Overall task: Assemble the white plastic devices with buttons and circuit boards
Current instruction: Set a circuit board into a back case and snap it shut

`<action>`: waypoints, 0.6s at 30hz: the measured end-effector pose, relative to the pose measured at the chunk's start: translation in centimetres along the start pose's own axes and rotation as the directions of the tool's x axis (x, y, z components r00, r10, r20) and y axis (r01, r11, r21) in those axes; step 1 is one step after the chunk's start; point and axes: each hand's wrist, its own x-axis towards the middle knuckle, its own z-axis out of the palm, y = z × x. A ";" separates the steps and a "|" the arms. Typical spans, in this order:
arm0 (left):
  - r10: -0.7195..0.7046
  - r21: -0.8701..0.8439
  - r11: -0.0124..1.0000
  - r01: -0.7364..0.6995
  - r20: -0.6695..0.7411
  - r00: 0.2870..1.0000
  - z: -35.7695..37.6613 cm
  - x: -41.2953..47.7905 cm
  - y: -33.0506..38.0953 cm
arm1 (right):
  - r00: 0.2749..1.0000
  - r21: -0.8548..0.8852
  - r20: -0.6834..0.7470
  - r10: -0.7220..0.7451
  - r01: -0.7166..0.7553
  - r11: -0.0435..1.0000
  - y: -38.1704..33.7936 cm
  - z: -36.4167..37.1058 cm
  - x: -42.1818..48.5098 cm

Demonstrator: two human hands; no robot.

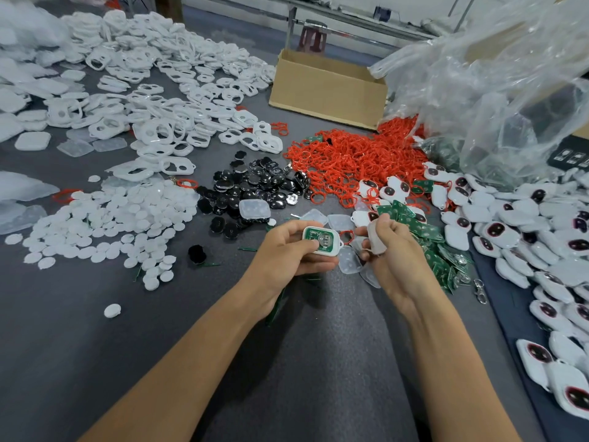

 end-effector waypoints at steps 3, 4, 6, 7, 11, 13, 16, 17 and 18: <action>0.000 -0.004 1.000 0.000 -0.002 1.000 -0.1 0.0 -0.1 | 0.999 0.104 0.019 0.048 -0.050 0.993 -0.1 -0.2 0.2; -0.001 -0.004 1.000 0.001 -0.002 1.000 -0.1 0.0 -0.1 | 0.999 0.128 0.020 0.042 -0.045 0.991 -0.2 -0.3 0.1; -0.003 -0.007 1.000 0.003 -0.002 1.000 -0.1 0.1 -0.1 | 1.000 0.067 0.005 -0.025 0.025 0.997 -0.3 -0.4 0.0; -0.002 -0.008 1.000 0.002 -0.002 1.000 -0.1 0.1 -0.1 | 0.996 -0.008 0.000 -0.089 0.089 0.996 -0.2 -0.4 0.0; -0.006 -0.014 1.000 0.005 -0.018 1.000 -0.1 0.2 -0.1 | 0.903 -0.295 0.166 -0.395 0.428 0.854 0.2 -0.3 -0.5; -0.004 -0.021 1.000 0.004 -0.017 1.000 0.0 0.3 -0.2 | 0.832 -0.402 0.303 -0.465 0.554 0.729 0.4 0.1 -0.9; 0.013 -0.018 1.000 -0.013 -0.004 1.000 0.0 0.3 -0.2 | 0.742 -0.485 0.482 -0.465 0.669 0.563 0.9 0.8 -1.5; 0.017 -0.010 1.000 -0.017 -0.003 1.000 0.0 0.3 -0.2 | 0.731 -0.511 0.510 -0.453 0.682 0.523 0.9 0.9 -1.6; 0.017 -0.011 1.000 -0.017 -0.004 1.000 0.0 0.3 -0.2 | 0.725 -0.532 0.526 -0.444 0.688 0.493 0.9 1.0 -1.7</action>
